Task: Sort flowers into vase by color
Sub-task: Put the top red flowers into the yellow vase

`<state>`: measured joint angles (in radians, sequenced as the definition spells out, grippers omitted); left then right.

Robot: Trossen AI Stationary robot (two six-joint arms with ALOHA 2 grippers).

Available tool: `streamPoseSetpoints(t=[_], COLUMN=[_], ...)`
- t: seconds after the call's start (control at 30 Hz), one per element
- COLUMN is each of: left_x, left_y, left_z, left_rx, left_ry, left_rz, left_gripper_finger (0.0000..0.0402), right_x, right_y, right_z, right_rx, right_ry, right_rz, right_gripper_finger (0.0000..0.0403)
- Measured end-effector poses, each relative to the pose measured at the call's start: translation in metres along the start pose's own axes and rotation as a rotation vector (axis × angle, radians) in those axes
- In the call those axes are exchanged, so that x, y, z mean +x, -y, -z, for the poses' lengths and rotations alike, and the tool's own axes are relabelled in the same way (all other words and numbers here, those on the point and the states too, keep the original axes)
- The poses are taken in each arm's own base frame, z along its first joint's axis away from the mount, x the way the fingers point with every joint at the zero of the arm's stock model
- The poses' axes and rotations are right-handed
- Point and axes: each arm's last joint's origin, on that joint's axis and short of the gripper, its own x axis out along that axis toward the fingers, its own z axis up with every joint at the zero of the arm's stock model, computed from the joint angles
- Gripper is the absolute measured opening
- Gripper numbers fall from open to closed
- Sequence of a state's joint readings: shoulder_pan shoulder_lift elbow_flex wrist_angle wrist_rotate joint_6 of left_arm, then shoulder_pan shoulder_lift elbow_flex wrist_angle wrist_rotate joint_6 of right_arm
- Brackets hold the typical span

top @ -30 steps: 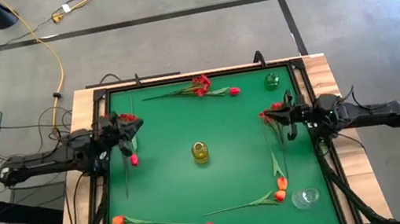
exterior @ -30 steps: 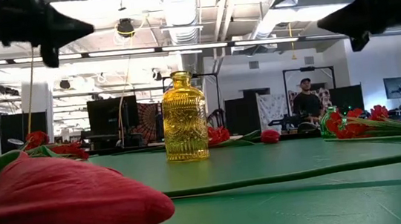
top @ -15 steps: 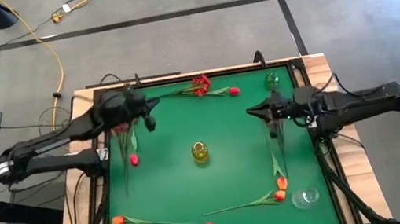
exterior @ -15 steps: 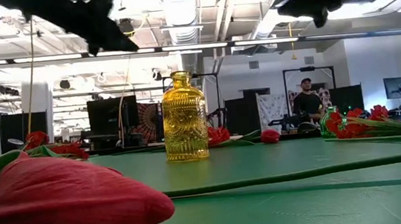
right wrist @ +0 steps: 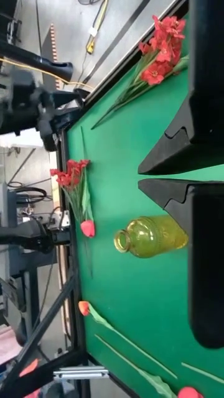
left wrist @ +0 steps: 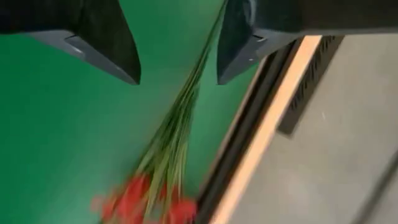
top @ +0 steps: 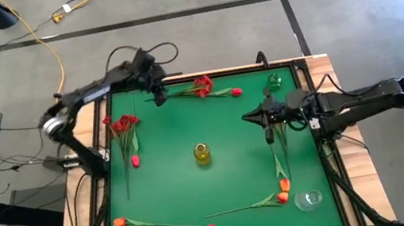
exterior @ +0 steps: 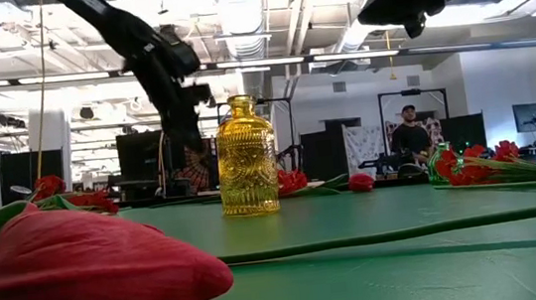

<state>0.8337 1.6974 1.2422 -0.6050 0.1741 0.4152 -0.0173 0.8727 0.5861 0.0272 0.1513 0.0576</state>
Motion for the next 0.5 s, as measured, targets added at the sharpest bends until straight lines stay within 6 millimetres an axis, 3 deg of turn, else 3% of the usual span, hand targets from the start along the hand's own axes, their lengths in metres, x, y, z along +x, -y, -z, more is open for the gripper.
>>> streamPoseSetpoints(t=[0.17, 0.5], left_x=[0.026, 0.06], left_y=[-0.008, -0.021], left_z=[-0.003, 0.009], left_rx=[0.128, 0.259], left_ry=[-0.121, -0.225], left_rz=[0.085, 0.042], left_gripper_finger=[0.0217, 0.02], right_x=[0.001, 0.003], right_y=[-0.002, -0.002], right_z=[0.001, 0.004], right_rx=[-0.006, -0.012], right_ry=[-0.008, -0.029], right_rz=[-0.007, -0.006], right_gripper_finger=[0.0049, 0.0049])
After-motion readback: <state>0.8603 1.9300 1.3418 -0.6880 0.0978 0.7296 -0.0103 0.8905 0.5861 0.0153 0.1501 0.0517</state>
